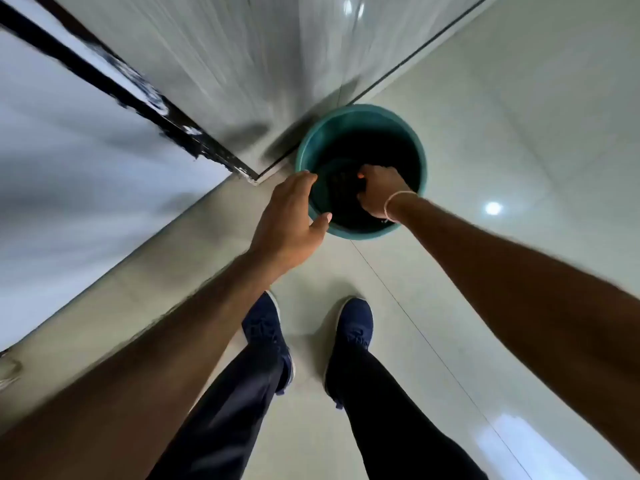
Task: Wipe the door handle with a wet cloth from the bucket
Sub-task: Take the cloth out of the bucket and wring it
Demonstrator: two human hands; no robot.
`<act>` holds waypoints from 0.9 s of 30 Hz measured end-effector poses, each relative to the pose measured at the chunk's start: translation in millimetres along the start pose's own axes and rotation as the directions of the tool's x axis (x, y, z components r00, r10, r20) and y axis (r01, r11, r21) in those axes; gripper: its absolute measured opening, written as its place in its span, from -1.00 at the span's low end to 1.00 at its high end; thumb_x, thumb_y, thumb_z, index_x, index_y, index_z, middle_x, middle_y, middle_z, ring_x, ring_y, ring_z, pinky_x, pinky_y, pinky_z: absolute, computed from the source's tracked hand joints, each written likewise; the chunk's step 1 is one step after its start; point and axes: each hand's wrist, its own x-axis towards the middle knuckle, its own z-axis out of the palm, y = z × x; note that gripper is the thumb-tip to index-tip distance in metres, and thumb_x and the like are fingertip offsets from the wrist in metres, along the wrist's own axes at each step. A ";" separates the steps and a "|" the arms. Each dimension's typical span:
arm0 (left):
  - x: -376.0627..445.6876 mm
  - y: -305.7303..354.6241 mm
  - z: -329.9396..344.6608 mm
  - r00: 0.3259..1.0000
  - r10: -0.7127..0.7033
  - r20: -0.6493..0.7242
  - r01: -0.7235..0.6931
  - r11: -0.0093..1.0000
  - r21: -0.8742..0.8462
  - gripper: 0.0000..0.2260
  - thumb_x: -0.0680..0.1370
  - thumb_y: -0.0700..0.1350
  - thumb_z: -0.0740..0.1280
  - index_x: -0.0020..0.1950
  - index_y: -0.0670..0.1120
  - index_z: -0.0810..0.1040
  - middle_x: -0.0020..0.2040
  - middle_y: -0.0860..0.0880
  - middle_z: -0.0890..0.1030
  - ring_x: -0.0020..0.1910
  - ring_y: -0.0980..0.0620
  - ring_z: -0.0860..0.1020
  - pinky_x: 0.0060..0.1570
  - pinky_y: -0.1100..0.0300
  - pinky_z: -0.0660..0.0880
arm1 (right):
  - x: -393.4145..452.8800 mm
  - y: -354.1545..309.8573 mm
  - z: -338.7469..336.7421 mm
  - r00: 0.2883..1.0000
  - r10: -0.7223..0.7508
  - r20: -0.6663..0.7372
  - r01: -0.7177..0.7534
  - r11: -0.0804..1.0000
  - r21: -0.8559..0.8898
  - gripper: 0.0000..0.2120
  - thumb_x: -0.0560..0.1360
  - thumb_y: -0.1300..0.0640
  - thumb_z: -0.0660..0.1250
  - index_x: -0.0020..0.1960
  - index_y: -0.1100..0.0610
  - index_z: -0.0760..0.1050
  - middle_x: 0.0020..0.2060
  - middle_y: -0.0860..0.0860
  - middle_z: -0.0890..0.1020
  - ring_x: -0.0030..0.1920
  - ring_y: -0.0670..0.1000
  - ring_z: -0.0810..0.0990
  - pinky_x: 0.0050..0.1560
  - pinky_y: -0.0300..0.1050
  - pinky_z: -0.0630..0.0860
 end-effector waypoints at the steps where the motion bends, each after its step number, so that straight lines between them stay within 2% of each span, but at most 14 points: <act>1: 7.9 -13.3 10.3 1.000 0.024 0.006 -0.024 1.000 -0.002 -0.39 0.62 -0.07 0.49 0.60 -0.19 0.37 0.60 -0.17 0.43 0.59 -0.18 0.37 0.59 0.03 0.30 | 19.4 2.9 12.9 0.999 -0.002 0.046 0.004 0.998 -0.057 -0.62 0.59 0.22 0.35 0.40 0.19 0.56 0.26 0.25 0.69 0.31 0.31 0.65 0.31 0.07 0.59; 3: 18.4 -33.4 21.4 0.999 0.026 0.021 -0.026 1.000 0.003 -0.38 0.62 -0.07 0.49 0.62 -0.18 0.36 0.61 -0.15 0.42 0.61 -0.15 0.37 0.59 0.08 0.29 | 55.7 7.2 33.3 0.994 -0.014 0.109 0.029 0.990 -0.139 -0.64 0.61 0.30 0.30 0.40 0.25 0.55 0.27 0.29 0.68 0.33 0.31 0.66 0.31 0.08 0.59; 6: 20.6 -49.5 30.4 0.998 0.055 0.038 -0.055 0.998 -0.001 -0.37 0.64 -0.05 0.47 0.65 -0.16 0.33 0.63 -0.11 0.42 0.62 -0.09 0.36 0.58 0.13 0.27 | 93.6 7.5 59.0 0.988 -0.026 0.152 0.054 0.982 -0.182 -0.64 0.73 0.34 0.13 0.47 0.35 0.49 0.40 0.37 0.58 0.45 0.33 0.56 0.47 0.13 0.46; 10: 19.1 -60.0 32.7 0.996 0.081 0.027 -0.082 0.997 0.012 -0.39 0.65 -0.04 0.44 0.65 -0.15 0.33 0.64 -0.08 0.40 0.64 -0.02 0.34 0.58 0.20 0.26 | 136.6 14.2 92.6 0.981 -0.113 0.161 0.154 0.949 -0.275 -0.56 0.82 0.16 0.01 0.63 0.31 0.32 0.63 0.30 0.34 0.65 0.27 0.30 0.64 -0.01 0.16; 12: 19.2 -61.8 31.9 0.995 0.094 0.034 -0.094 0.996 0.006 -0.39 0.65 -0.04 0.43 0.66 -0.15 0.33 0.65 -0.07 0.40 0.64 0.00 0.33 0.57 0.22 0.26 | 151.6 18.7 108.1 0.977 -0.135 0.162 0.175 0.949 -0.263 -0.54 0.83 0.12 0.01 0.66 0.28 0.27 0.66 0.27 0.28 0.69 0.26 0.22 0.67 -0.02 0.08; 17: 19.1 -60.9 30.5 0.995 0.095 0.033 -0.096 0.995 0.022 -0.39 0.65 -0.07 0.44 0.66 -0.14 0.33 0.64 -0.06 0.40 0.64 0.02 0.33 0.54 0.36 0.20 | 160.5 17.6 118.0 0.988 -0.128 0.085 0.147 0.951 -0.273 -0.56 0.81 0.15 0.07 0.62 0.31 0.33 0.62 0.31 0.36 0.64 0.32 0.31 0.66 0.09 0.22; 21: 18.1 -53.5 28.3 0.995 0.090 0.041 -0.090 0.996 0.009 -0.41 0.65 -0.07 0.46 0.63 -0.17 0.36 0.59 -0.10 0.46 0.58 -0.05 0.41 0.52 0.22 0.32 | 129.3 8.5 93.8 0.991 -0.130 0.029 0.133 0.939 -0.319 -0.61 0.76 0.20 0.12 0.52 0.29 0.50 0.50 0.31 0.51 0.58 0.34 0.37 0.59 0.18 0.32; 23: 18.6 -43.4 19.5 0.996 0.064 0.055 -0.065 0.998 0.010 -0.42 0.64 -0.07 0.47 0.62 -0.17 0.38 0.56 -0.11 0.50 0.53 -0.06 0.46 0.49 0.21 0.36 | 97.2 3.7 71.0 0.994 -0.101 -0.043 0.087 0.963 -0.254 -0.64 0.71 0.17 0.22 0.43 0.26 0.56 0.41 0.28 0.57 0.52 0.33 0.39 0.50 0.20 0.40; 25: 21.1 -31.7 5.2 0.998 0.044 0.055 -0.045 0.999 0.016 -0.42 0.64 -0.07 0.47 0.62 -0.16 0.39 0.54 -0.13 0.51 0.51 -0.09 0.48 0.53 0.08 0.42 | 55.5 -5.4 43.4 0.994 -0.052 -0.100 0.037 0.989 -0.147 -0.60 0.57 0.01 0.42 0.33 0.19 0.61 0.31 0.21 0.60 0.41 0.33 0.45 0.36 0.20 0.49; 27: 21.4 -12.4 -15.3 0.999 0.024 0.037 -0.024 1.000 -0.001 -0.43 0.65 -0.06 0.47 0.62 -0.15 0.40 0.53 -0.13 0.53 0.50 -0.11 0.50 0.54 -0.04 0.44 | 5.8 -15.3 11.4 0.989 0.046 -0.138 -0.035 0.996 0.082 -0.56 0.43 -0.11 0.50 0.20 0.13 0.65 0.18 0.17 0.65 0.30 0.32 0.53 0.26 0.17 0.56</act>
